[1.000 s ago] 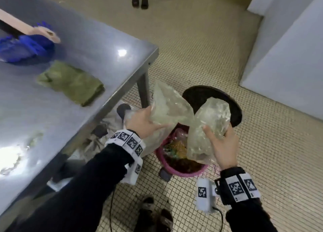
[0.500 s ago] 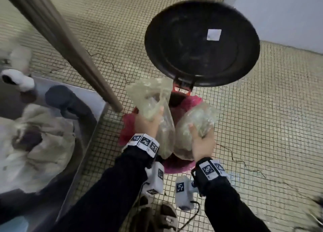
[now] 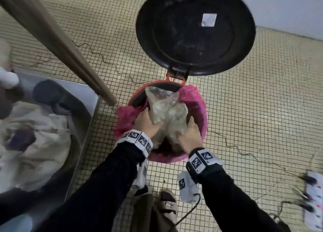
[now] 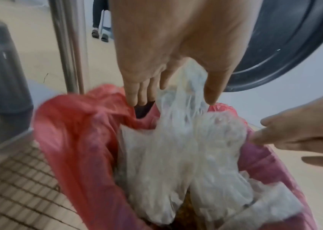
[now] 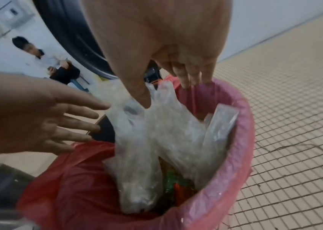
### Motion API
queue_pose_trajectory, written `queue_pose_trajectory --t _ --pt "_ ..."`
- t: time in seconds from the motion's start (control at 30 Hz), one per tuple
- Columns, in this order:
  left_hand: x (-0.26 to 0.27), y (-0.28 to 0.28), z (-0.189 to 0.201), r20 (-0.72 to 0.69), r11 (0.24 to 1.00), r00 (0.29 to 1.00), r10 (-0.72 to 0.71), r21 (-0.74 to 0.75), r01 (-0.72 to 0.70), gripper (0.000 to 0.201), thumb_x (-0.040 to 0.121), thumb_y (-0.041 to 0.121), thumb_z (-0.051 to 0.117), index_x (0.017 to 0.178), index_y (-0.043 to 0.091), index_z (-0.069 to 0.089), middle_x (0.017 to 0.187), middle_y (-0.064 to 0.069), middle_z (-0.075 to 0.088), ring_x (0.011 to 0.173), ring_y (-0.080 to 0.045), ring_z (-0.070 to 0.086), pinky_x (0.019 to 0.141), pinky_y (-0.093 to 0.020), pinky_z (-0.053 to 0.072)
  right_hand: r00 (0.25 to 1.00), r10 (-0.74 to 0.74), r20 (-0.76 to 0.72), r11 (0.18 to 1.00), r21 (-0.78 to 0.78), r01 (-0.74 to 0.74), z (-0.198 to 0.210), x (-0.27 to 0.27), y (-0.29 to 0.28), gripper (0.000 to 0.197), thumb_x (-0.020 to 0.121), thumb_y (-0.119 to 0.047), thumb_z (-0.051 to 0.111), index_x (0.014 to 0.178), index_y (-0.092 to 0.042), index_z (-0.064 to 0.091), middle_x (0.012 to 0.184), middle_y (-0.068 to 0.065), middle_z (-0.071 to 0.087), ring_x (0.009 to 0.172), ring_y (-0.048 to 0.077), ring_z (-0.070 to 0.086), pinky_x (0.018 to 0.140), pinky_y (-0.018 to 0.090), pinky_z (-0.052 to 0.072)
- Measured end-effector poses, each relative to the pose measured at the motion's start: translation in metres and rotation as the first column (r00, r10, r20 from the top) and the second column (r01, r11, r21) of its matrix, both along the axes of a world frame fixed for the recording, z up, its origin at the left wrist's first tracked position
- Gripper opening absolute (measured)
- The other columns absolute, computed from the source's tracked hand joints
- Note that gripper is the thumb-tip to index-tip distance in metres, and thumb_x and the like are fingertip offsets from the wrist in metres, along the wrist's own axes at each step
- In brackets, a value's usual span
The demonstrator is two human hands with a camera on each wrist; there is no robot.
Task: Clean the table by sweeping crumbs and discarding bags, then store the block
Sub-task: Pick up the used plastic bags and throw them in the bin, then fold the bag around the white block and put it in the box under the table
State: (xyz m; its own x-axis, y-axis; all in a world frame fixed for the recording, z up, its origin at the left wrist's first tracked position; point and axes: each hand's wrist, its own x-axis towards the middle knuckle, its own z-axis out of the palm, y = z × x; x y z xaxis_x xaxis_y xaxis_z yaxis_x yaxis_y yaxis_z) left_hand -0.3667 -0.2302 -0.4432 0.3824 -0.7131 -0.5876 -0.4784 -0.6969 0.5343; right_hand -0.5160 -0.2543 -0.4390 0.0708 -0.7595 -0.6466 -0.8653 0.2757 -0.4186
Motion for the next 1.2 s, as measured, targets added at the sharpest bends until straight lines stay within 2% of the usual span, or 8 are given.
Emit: queue_pose_trajectory --t 0.13,0.27,0.47,0.57,0.73,0.8,0.93,1.2 --pt "0.011 0.021 0.058 0.142 0.943 0.935 -0.325 0.115 0.311 0.036 0.093 0.027 0.049 0.126 0.015 0.050 0.123 -0.005 0.060 0.109 -0.025 0.058 0.078 -0.029 0.038 0.988 0.133 -0.074 0.990 0.047 -0.130 0.057 0.000 0.009 0.034 0.091 -0.014 0.048 0.122 -0.002 0.052 0.119 0.017 0.061 0.109 0.034 0.059 0.097 0.042 0.047" --pt "0.013 0.044 0.109 0.130 0.843 0.854 -0.504 0.291 0.453 0.032 0.093 0.027 0.047 0.114 0.006 0.059 0.111 -0.011 0.065 0.098 -0.027 0.063 0.073 -0.031 0.046 0.951 0.292 -0.103 0.956 0.061 -0.287 0.116 0.010 0.018 0.021 0.094 -0.012 0.046 0.104 0.000 0.060 0.098 0.013 0.067 0.085 0.027 0.065 0.077 0.035 0.054" --pt "0.008 0.078 0.182 0.234 0.837 0.822 -0.520 0.329 0.436 0.026 0.093 0.021 0.045 0.104 0.007 0.064 0.106 -0.010 0.068 0.095 -0.028 0.065 0.075 -0.033 0.049 0.763 0.590 -0.265 0.789 -0.014 -0.615 0.192 0.029 0.033 0.023 0.097 -0.016 0.043 0.106 -0.004 0.060 0.108 0.010 0.066 0.097 0.026 0.065 0.088 0.035 0.053" --pt "0.004 0.101 0.217 0.270 0.867 0.849 -0.455 0.352 0.352 0.026 0.092 0.018 0.045 0.107 0.008 0.064 0.109 -0.008 0.068 0.100 -0.029 0.065 0.082 -0.036 0.049 0.650 0.695 -0.308 0.675 -0.033 -0.737 0.229 0.032 0.044 0.023 0.098 -0.017 0.043 0.112 -0.005 0.057 0.110 0.010 0.065 0.098 0.026 0.063 0.087 0.032 0.053" --pt "-0.004 0.154 0.260 0.290 0.939 0.922 -0.255 0.302 0.165 0.032 0.095 0.023 0.041 0.112 0.009 0.063 0.115 -0.011 0.066 0.104 -0.030 0.063 0.087 -0.036 0.050 0.488 0.793 -0.365 0.488 -0.101 -0.867 0.275 0.031 0.072 0.046 0.088 -0.025 0.050 0.130 -0.009 0.050 0.132 0.013 0.052 0.111 0.036 0.057 0.094 0.051 0.049" --pt "-0.012 0.178 0.276 0.304 0.957 0.939 -0.158 0.280 0.071 0.034 0.095 0.027 0.040 0.113 0.008 0.062 0.117 -0.014 0.065 0.106 -0.031 0.062 0.089 -0.038 0.050 0.414 0.832 -0.369 0.402 -0.114 -0.908 0.299 0.027 0.088 0.039 0.090 -0.023 0.045 0.125 -0.011 0.057 0.136 0.013 0.050 0.118 0.038 0.052 0.103 0.052 0.040" --pt "-0.030 0.235 0.305 0.364 0.952 0.931 0.018 0.278 -0.127 0.040 0.093 0.033 0.040 0.118 0.007 0.059 0.121 -0.015 0.062 0.108 -0.033 0.060 0.091 -0.039 0.050 0.294 0.913 -0.284 0.275 -0.105 -0.956 0.324 0.026 0.120 0.031 0.092 -0.022 0.042 0.113 -0.009 0.060 0.122 0.012 0.062 0.111 0.031 0.058 0.092 0.039 0.045" --pt "-0.071 0.359 0.344 0.439 0.849 0.839 0.323 0.257 -0.461 0.038 0.095 0.029 0.039 0.121 0.008 0.057 0.126 -0.011 0.059 0.115 -0.029 0.057 0.093 -0.035 0.044 -0.029 0.955 -0.296 -0.092 -0.201 -0.975 0.358 0.039 0.227 0.036 0.092 -0.029 0.045 0.118 -0.006 0.056 0.122 0.015 0.061 0.113 0.032 0.058 0.090 0.038 0.046"
